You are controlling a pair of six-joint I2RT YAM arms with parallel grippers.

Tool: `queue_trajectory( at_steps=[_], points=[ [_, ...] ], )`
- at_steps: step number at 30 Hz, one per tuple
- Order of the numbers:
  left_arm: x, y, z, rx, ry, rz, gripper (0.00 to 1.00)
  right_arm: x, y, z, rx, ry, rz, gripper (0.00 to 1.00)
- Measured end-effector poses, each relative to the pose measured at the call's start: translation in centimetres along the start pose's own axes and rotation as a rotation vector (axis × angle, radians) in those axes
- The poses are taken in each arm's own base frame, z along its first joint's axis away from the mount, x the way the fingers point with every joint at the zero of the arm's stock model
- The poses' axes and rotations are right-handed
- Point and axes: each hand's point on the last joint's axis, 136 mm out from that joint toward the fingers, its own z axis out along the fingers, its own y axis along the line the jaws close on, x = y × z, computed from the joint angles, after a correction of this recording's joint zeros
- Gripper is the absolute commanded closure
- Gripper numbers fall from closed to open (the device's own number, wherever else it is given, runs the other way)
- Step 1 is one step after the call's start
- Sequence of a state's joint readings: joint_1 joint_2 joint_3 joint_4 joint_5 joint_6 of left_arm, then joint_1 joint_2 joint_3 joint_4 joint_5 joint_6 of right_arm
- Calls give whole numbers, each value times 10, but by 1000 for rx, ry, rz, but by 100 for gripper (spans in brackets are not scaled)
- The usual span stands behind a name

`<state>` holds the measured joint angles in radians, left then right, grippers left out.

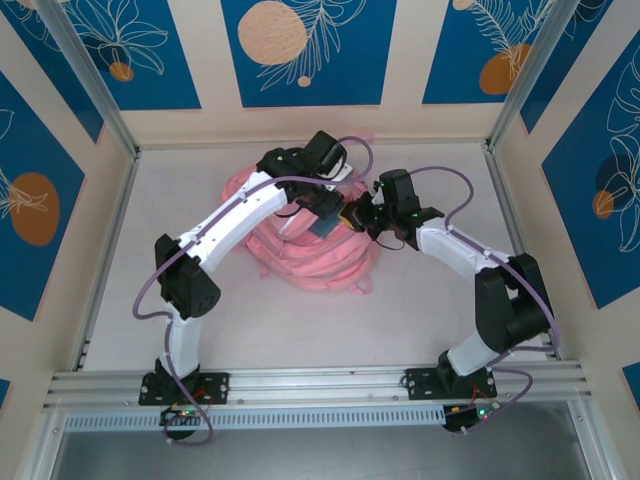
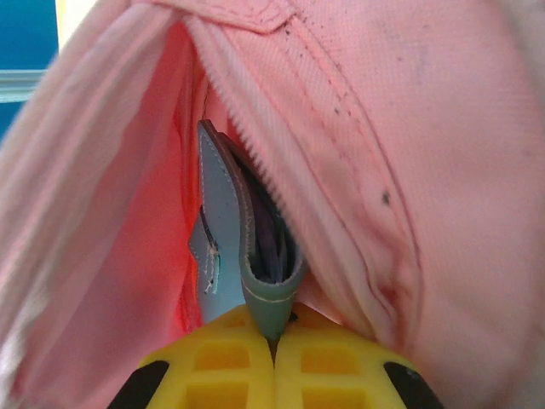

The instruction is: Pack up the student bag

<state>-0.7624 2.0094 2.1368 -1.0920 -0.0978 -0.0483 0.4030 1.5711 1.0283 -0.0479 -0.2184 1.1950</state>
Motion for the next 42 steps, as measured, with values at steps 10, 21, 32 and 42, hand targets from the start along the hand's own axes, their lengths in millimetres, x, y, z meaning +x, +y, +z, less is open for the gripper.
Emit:
queue_trajectory(
  at_steps=[10,21,32,42],
  points=[
    [-2,11,1,81,-3,-117,88,-6,15,37,-127,27,102,60],
    [-5,0,-17,309,-42,-256,50,34,-35,-6,-56,28,144,52],
    [76,20,-33,279,-40,-364,41,47,-94,-72,262,-104,50,58],
    [141,5,-4,320,-10,-380,44,44,-124,-109,429,-167,26,92]
  ],
)
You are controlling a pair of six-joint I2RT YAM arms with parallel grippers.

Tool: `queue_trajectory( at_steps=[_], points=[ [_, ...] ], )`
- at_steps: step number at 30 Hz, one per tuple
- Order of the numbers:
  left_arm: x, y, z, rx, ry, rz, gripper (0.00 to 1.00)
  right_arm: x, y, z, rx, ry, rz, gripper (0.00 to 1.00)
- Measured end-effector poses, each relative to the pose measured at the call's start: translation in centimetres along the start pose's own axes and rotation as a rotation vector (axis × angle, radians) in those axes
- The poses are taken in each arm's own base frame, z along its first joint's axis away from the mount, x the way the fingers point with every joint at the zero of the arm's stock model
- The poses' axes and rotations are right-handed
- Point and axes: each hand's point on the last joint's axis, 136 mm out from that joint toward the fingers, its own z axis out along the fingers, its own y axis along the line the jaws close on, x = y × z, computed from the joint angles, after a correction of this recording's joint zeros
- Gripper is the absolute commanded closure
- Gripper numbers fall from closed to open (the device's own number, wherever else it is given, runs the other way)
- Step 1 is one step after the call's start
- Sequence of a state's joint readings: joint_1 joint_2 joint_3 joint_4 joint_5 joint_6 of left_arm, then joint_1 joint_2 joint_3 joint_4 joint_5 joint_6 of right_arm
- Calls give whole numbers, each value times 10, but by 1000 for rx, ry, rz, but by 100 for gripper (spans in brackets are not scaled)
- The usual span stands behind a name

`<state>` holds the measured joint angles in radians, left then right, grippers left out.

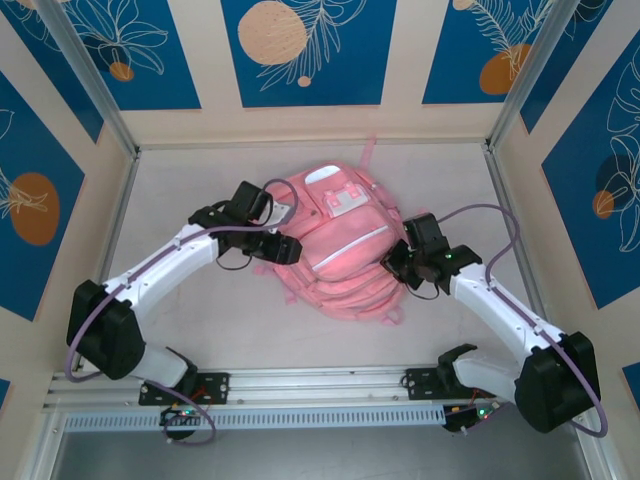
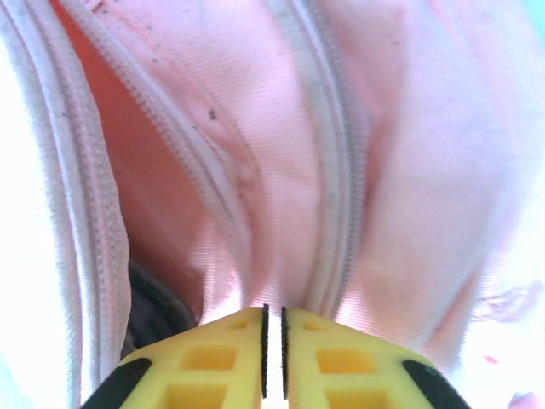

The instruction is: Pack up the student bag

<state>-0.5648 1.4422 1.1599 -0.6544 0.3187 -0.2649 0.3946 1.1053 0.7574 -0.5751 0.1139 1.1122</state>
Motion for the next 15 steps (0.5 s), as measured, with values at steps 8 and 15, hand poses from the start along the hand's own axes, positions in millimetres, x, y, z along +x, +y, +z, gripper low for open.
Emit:
queue_trajectory(
  at_steps=[8,15],
  points=[
    [1,-13,4,74,-64,3,46,-9,1,-19,21,-50,-3,76],
    [25,-32,17,112,-33,69,49,-9,20,-37,-73,-69,-74,53]
  ],
)
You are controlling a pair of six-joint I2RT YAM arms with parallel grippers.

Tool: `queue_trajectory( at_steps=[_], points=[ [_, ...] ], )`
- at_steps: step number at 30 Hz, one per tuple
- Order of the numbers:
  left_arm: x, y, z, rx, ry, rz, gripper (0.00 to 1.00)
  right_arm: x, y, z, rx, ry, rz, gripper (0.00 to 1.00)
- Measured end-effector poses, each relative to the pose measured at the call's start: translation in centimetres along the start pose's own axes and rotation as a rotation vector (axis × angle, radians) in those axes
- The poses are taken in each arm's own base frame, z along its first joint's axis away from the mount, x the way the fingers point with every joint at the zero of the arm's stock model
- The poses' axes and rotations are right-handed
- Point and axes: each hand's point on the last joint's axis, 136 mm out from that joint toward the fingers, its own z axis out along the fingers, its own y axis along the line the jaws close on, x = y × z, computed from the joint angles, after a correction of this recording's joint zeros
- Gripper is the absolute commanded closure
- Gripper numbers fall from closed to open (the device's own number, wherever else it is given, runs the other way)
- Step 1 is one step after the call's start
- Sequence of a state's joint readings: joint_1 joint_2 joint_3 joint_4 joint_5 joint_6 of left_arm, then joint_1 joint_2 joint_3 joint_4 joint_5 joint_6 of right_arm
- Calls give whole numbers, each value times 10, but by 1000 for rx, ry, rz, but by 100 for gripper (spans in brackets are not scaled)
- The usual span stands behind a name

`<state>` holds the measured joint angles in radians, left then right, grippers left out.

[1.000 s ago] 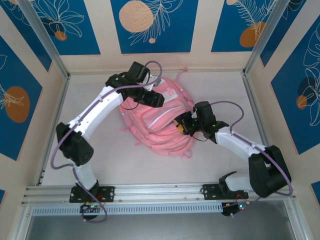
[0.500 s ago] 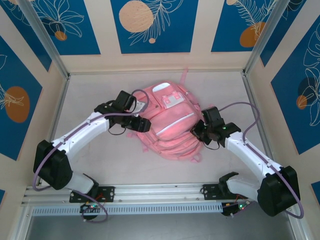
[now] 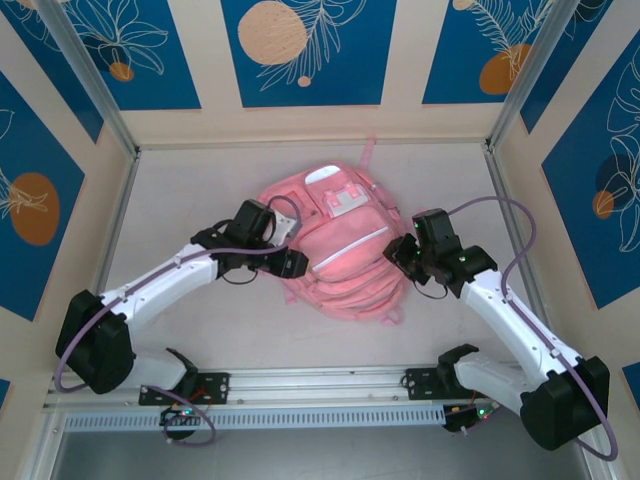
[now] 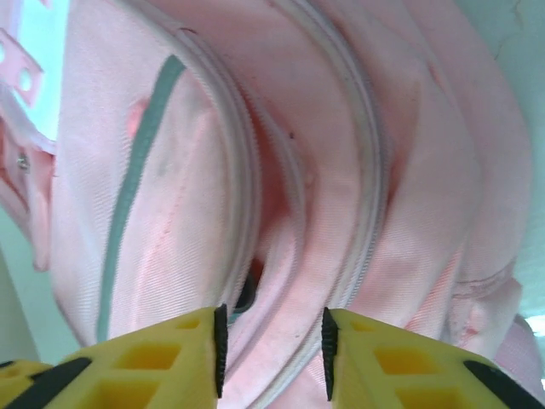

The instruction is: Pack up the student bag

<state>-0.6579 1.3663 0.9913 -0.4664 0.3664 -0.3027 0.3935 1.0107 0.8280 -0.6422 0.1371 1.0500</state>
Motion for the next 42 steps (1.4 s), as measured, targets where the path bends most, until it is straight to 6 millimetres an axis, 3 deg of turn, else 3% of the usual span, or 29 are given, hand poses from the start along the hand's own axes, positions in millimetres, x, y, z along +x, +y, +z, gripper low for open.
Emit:
queue_trajectory(
  at_steps=[2,6,10,13,19,24,29,34,42],
  points=[
    [6,-7,4,12,15,24,49,3,5,1,-16,19,-12,48],
    [8,-14,12,27,23,47,53,15,12,11,-19,81,-29,47],
    [8,-7,26,8,40,10,70,26,18,27,-14,138,-38,57],
    [5,1,35,-30,50,-21,73,29,23,41,-5,170,-42,69],
    [-10,22,40,-136,32,-56,73,24,39,67,14,186,-55,76],
    [-24,44,33,-197,-8,-97,63,17,64,83,-21,181,-72,73],
    [-29,38,22,-171,-40,-66,51,16,78,82,-59,177,-90,63],
    [-22,27,12,-127,-35,30,53,16,76,74,-57,179,-87,55],
    [-6,30,17,-144,38,148,62,12,79,54,-82,160,-72,52]
  ],
)
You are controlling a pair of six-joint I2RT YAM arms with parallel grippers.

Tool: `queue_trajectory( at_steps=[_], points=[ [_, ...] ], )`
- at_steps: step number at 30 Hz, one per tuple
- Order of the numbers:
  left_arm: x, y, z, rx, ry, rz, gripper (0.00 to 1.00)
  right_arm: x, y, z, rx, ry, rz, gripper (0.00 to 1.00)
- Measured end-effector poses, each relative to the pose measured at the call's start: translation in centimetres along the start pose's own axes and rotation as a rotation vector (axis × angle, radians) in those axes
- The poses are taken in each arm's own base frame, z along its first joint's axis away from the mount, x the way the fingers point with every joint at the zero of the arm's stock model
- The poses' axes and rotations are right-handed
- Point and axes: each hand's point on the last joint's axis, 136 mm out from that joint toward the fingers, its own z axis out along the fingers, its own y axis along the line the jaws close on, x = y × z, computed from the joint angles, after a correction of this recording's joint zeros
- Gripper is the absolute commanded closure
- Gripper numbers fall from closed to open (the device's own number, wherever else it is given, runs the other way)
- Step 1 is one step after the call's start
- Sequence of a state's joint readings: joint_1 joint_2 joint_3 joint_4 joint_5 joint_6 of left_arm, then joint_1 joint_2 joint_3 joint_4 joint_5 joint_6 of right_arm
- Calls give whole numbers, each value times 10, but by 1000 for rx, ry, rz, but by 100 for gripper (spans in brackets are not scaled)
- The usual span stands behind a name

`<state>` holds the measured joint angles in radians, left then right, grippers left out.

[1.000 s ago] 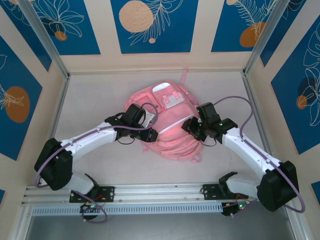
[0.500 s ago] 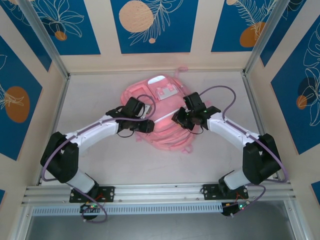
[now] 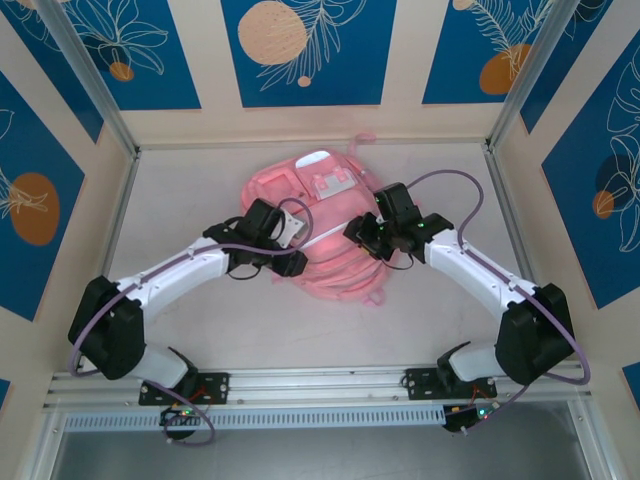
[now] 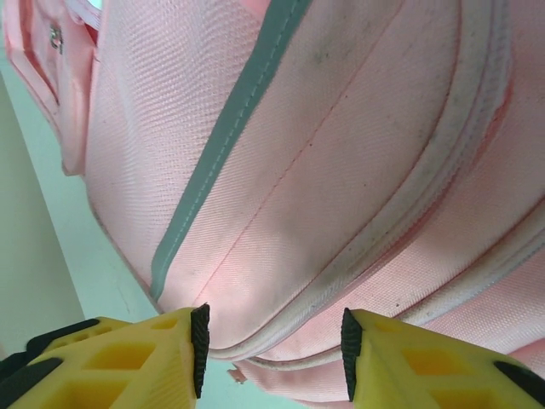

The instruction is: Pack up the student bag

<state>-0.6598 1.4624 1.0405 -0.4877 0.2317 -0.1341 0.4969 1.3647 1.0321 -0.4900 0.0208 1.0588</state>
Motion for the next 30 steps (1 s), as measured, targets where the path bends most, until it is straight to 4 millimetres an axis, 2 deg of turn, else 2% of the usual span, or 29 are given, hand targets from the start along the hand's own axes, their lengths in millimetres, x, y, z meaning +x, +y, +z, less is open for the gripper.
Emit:
queue_trajectory(
  at_steps=[8,11,15,18,20,25,30],
  points=[
    [16,7,20,-26,82,28,66,4,-6,1,12,12,19,51],
    [19,9,23,-40,92,32,75,7,-9,2,19,24,29,51],
    [19,11,23,-59,92,45,93,15,-18,6,35,47,45,51],
    [19,9,22,-65,90,64,100,24,-25,8,46,66,55,49],
    [19,7,20,-66,84,69,100,34,-30,9,49,81,60,45],
    [18,1,15,-55,68,65,100,59,-38,18,40,135,75,48],
    [18,-12,19,-11,57,24,100,71,-38,31,29,153,79,62]
  ],
)
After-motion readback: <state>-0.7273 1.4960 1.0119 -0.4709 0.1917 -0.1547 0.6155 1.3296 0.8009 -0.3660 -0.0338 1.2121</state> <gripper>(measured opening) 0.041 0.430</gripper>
